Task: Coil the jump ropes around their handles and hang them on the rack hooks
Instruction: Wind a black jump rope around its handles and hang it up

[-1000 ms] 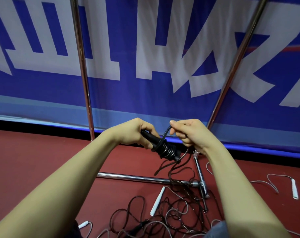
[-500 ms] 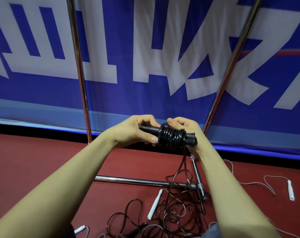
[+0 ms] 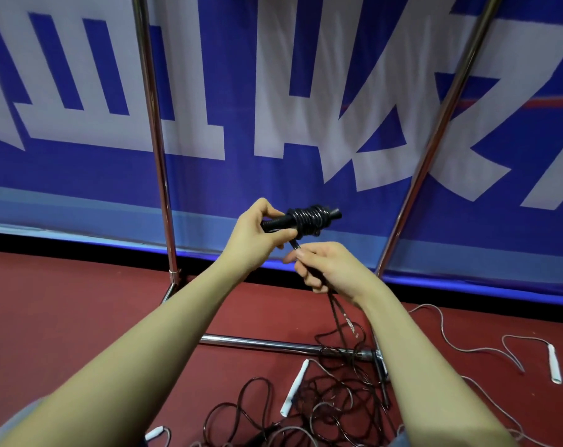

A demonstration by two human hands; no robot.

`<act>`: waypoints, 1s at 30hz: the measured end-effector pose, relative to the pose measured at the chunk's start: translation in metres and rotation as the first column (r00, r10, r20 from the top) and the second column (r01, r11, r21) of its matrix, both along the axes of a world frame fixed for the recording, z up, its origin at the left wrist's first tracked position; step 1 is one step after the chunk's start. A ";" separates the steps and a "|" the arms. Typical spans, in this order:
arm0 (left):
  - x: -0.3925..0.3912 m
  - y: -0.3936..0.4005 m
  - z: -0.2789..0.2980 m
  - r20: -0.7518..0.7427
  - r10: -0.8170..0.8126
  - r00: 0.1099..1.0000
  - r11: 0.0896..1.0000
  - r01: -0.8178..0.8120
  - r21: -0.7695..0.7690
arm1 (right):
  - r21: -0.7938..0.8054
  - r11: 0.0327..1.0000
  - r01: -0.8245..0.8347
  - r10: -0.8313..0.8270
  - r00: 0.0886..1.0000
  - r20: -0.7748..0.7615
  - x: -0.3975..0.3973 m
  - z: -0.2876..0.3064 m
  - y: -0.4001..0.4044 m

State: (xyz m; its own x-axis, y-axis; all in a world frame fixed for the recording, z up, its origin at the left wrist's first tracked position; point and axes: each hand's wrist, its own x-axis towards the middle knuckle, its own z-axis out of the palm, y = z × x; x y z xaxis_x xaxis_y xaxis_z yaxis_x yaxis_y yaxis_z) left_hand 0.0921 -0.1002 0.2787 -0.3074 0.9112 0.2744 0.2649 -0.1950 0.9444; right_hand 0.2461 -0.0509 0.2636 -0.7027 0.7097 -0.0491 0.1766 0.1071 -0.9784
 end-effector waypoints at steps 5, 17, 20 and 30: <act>-0.015 0.007 -0.009 -0.155 0.070 0.985 0.997 -0.075 -0.022 | -0.031 0.999 -0.011 0.010 0.999 -0.045 0.003 0.002 0.002; -0.024 0.004 -0.012 -0.348 -0.311 0.884 0.945 0.250 -0.209 | 0.156 0.982 0.108 -0.114 0.993 0.027 0.026 0.009 0.011; -0.024 -0.001 -0.006 -0.334 -0.424 0.842 0.895 0.335 -0.294 | 0.226 0.960 0.163 -0.181 0.982 0.059 0.024 0.011 0.008; -0.027 -0.008 0.009 -0.104 -0.492 0.865 0.854 0.456 -0.249 | 0.196 0.953 0.232 -0.227 0.973 -0.046 0.016 0.012 0.003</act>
